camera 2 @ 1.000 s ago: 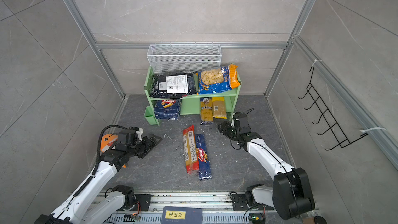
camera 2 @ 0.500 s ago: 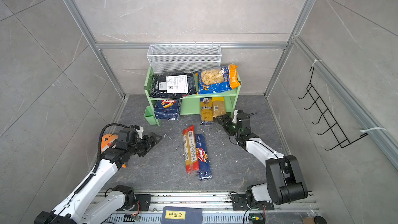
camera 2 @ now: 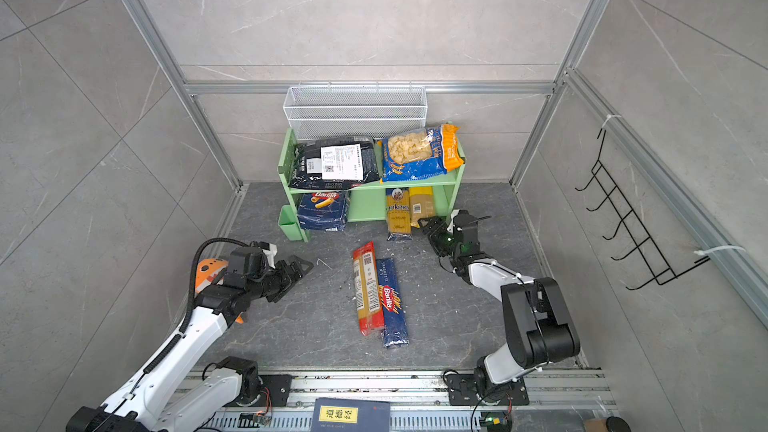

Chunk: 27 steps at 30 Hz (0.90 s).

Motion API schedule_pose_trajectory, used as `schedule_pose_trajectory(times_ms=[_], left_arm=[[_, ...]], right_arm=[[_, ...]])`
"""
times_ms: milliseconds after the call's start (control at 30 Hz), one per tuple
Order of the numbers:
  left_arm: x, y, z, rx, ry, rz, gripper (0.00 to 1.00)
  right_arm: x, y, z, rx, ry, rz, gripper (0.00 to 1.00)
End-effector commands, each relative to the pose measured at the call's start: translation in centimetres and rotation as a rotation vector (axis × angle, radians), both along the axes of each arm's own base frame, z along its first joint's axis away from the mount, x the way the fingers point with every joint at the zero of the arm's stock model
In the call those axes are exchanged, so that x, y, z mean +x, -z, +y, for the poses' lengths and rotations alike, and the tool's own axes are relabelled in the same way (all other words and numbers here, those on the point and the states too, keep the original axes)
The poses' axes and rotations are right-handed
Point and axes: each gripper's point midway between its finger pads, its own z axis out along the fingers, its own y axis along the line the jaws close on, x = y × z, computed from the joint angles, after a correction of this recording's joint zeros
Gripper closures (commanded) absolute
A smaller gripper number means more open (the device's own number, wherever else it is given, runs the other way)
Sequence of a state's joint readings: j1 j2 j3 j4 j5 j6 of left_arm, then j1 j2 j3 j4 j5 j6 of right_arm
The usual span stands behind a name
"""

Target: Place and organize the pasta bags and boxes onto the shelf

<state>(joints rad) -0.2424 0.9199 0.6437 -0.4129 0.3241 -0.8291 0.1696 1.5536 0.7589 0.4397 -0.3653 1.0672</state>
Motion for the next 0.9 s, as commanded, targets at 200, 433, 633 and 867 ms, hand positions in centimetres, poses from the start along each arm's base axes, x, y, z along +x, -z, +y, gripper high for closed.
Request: schedule_pose_trajectory(times_ms=[200, 433, 633, 867], left_arm=[[1.1, -1.8, -0.6, -0.01, 0.03, -0.062, 0.09], [1.1, -1.6, -0.7, -0.007, 0.031, -0.059, 0.09], [1.2, -1.7, -0.6, -0.006, 0.029, -0.057, 0.09], [1.3, -1.6, -0.7, -0.004, 0.03, -0.053, 0.09]], right_arm=[[2.7, -2.3, -0.1, 0.035, 0.039, -0.076, 0.34], [3.7, -1.7, -0.1, 0.062, 0.053, -0.074, 0.39], [3.9, -1.6, -0.7, 0.055, 0.078, -0.084, 0.57], [3.5, -1.6, -2.0, 0.041, 0.13, -0.108, 0.73]])
